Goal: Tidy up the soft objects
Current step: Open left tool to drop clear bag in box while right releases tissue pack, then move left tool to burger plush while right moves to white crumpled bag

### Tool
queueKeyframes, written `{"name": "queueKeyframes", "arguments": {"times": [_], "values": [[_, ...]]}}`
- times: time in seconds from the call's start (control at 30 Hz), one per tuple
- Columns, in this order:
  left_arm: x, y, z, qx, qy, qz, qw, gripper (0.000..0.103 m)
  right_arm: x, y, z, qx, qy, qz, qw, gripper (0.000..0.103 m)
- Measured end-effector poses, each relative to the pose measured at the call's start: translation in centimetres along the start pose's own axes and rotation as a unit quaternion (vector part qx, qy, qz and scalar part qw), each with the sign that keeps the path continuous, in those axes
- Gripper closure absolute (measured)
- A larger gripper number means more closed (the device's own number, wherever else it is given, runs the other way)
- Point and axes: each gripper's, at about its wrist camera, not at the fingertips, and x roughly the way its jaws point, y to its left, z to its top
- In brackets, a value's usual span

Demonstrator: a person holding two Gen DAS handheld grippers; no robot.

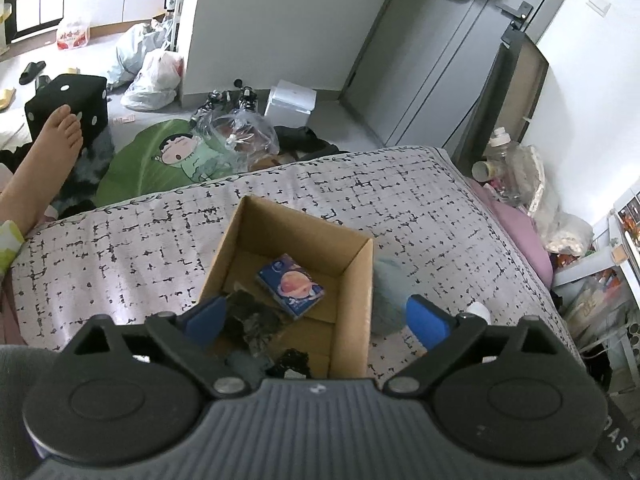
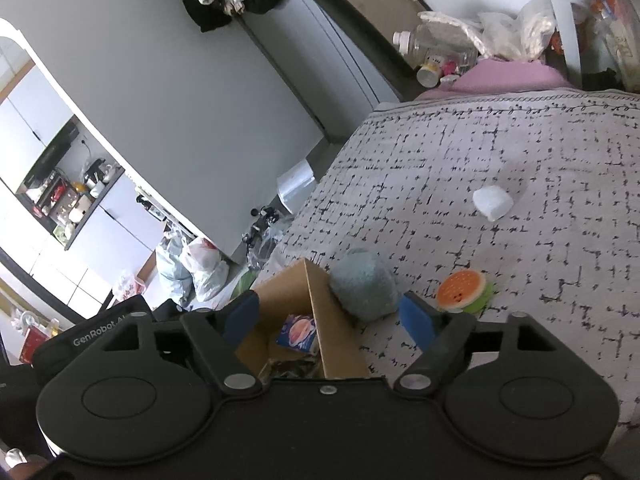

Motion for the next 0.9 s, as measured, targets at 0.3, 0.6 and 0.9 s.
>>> {"name": "queueKeyframes", "arguments": {"times": [0.3,0.6,0.9], "values": [[-1.6,-2.0,-0.9,0.026,-0.007,-0.001,0.9996,0.001,-2.2,-1.5,0.5,0.009,-0.021,0.007,1.0,0.0],[-2.5,-3.8,-2.0,0.044,-0.017,-0.001,0.9989,0.0,-4.0,-4.0,1.0,0.02,-0.033,0.004,0.999,0.0],[-2.8,-5.4,-2.9,0.052,-0.024,-0.014,0.9983,0.0,-5.2,-7.1,1.7,0.036,-0.038,-0.002,0.999,0.0]]}}
